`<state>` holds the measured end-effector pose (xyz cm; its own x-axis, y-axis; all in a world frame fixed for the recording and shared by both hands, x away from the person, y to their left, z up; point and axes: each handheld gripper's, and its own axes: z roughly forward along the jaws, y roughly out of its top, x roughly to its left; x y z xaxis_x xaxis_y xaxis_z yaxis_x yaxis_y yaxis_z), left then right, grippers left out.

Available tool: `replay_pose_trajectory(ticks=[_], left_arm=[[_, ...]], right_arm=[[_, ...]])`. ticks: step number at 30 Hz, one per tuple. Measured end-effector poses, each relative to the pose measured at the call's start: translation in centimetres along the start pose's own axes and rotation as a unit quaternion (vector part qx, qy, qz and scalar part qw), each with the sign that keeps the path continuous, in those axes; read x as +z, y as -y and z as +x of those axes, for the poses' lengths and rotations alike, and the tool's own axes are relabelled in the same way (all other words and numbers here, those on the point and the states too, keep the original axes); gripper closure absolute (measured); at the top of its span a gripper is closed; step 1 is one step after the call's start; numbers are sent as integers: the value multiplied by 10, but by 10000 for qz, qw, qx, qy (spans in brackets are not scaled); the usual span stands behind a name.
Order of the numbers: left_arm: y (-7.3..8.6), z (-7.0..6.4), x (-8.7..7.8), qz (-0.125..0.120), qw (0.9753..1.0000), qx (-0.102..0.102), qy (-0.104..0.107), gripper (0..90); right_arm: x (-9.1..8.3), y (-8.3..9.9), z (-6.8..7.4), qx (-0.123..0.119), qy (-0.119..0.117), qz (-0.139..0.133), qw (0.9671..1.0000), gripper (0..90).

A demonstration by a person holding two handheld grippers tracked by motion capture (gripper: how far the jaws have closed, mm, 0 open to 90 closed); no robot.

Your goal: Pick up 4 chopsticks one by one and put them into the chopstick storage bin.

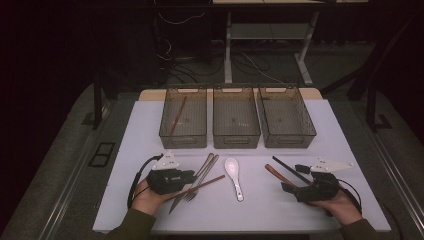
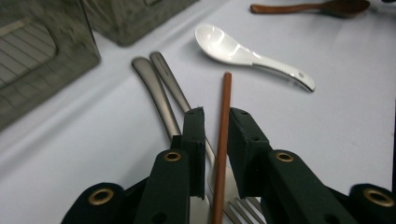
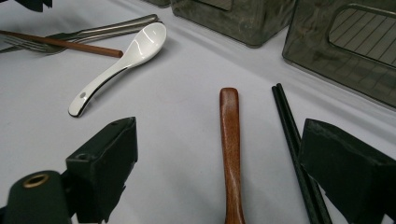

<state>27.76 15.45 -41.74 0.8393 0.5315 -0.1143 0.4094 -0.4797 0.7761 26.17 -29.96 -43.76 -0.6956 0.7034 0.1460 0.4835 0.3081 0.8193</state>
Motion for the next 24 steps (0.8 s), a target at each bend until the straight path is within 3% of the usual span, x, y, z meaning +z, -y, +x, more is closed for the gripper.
replay_pose_trajectory(ticks=[7,13,24], left_arm=[[6,-6,11,334,9994,112,74,770],[8,-6,18,521,9986,72,61,772],[11,-5,25,841,9960,298,-31,776]], right_arm=[[0,0,0,-30,-4,18,10000,115],[1,0,0,-36,-13,48,10000,115],[2,0,0,-40,-14,57,10000,115]])
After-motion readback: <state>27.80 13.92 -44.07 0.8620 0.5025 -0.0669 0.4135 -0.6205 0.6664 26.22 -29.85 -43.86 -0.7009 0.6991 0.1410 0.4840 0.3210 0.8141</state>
